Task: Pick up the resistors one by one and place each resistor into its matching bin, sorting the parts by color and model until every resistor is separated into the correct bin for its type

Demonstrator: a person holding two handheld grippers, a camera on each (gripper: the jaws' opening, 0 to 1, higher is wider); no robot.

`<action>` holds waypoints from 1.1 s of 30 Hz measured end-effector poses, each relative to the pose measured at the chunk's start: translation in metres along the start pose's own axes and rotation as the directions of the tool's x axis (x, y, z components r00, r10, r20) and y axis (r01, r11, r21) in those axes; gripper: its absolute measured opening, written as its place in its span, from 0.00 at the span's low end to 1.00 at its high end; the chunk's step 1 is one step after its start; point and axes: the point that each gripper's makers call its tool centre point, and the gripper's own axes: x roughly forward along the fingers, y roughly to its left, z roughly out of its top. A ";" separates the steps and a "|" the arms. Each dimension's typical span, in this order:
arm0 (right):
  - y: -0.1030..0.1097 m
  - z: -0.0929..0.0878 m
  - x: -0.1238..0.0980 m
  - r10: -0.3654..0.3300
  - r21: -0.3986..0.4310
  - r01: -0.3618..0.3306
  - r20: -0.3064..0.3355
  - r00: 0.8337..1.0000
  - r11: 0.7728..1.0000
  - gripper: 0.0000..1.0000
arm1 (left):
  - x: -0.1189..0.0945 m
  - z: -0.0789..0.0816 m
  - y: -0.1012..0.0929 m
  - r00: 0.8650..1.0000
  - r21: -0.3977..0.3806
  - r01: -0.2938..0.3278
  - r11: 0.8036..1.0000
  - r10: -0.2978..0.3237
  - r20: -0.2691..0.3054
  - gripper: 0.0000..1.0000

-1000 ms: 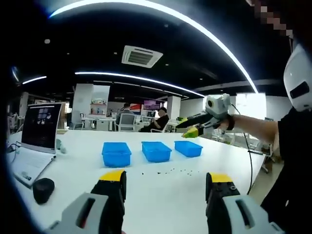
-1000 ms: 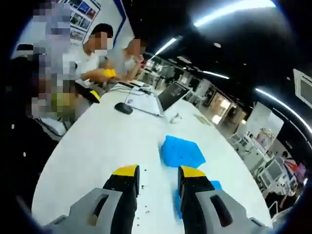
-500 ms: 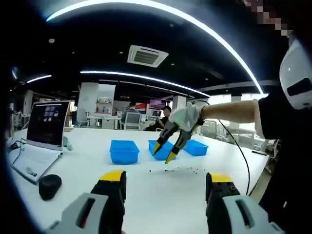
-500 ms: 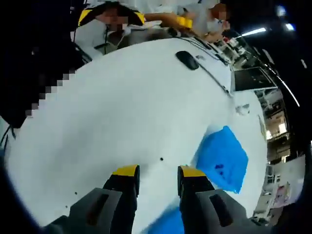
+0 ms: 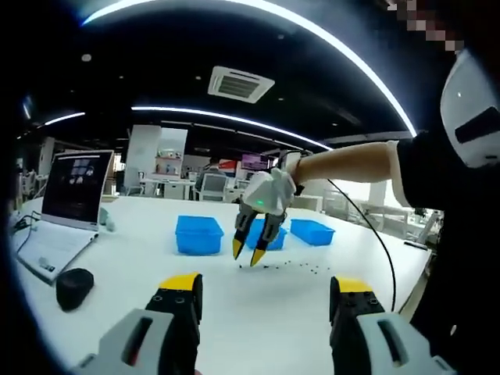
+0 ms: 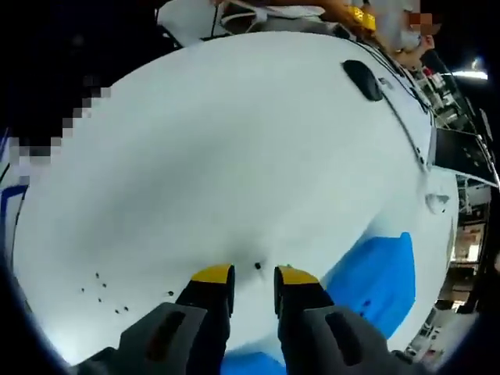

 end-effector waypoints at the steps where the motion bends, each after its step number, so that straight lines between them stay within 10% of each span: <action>1: 0.000 0.000 0.002 0.011 -0.004 -0.011 -0.002 1.000 1.000 0.22 | 0.001 -0.001 -0.002 1.000 0.002 0.003 1.000 -0.003 -0.005 0.67; 33: -0.002 -0.008 0.016 0.104 0.044 -0.103 -0.015 0.994 0.994 0.06 | 0.002 -0.002 -0.002 1.000 0.000 0.007 1.000 -0.007 -0.008 0.67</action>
